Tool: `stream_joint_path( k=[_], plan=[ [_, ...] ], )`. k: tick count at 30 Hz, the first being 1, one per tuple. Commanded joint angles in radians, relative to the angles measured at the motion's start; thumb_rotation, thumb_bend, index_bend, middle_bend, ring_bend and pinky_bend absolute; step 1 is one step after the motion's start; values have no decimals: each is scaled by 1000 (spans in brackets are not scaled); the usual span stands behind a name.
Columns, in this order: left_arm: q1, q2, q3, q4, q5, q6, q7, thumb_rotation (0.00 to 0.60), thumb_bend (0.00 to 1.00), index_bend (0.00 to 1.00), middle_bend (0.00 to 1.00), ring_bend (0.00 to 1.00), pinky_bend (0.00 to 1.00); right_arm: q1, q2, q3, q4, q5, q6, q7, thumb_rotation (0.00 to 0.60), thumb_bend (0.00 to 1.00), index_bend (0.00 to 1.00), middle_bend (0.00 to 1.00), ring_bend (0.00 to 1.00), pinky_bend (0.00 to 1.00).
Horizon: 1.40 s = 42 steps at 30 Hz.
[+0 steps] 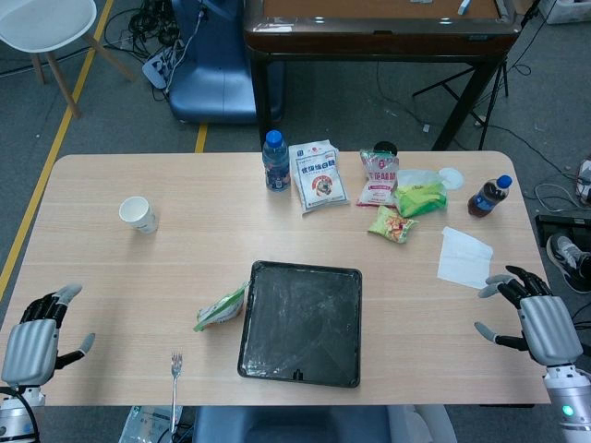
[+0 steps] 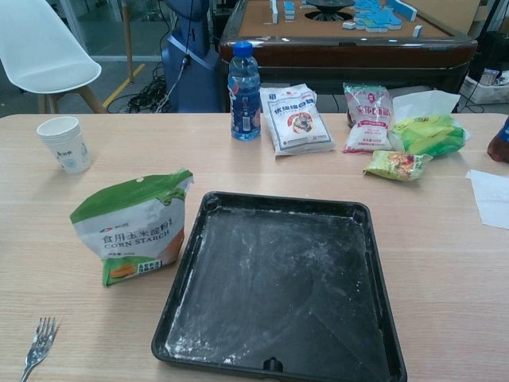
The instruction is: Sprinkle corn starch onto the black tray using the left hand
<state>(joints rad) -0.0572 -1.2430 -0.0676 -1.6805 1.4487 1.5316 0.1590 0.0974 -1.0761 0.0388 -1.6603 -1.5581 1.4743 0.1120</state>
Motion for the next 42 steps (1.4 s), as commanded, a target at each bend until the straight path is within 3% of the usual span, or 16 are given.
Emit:
stream_joint_path(
  k=[1,4,26,35,42],
  plan=[
    [-1,0,-1,1,0,-1,0,600,230,155,182,158,141,0,0,0,-1,0,-1,-2,600,142,442,338,155,175],
    [14,9,18,45,16,6,-53,600,230,155,182,158,141,0,1,1,-3,0,0,-2,600,143,442,338,155,176],
    [-9,-13,9,59,30,-18,-118,600,230,146,182,158,141,-18,31,23,-25,-1,53,-12,600,142,442,338,155,176],
    [-83,-35,21,88,47,-155,-280,600,202,16,159,157,141,-9,82,54,-69,19,58,-22,600,142,442,338,155,176],
    [-151,-64,41,110,91,-253,-401,600,144,0,124,156,141,-10,104,62,-91,31,57,-23,600,142,442,338,155,176]
  ],
)
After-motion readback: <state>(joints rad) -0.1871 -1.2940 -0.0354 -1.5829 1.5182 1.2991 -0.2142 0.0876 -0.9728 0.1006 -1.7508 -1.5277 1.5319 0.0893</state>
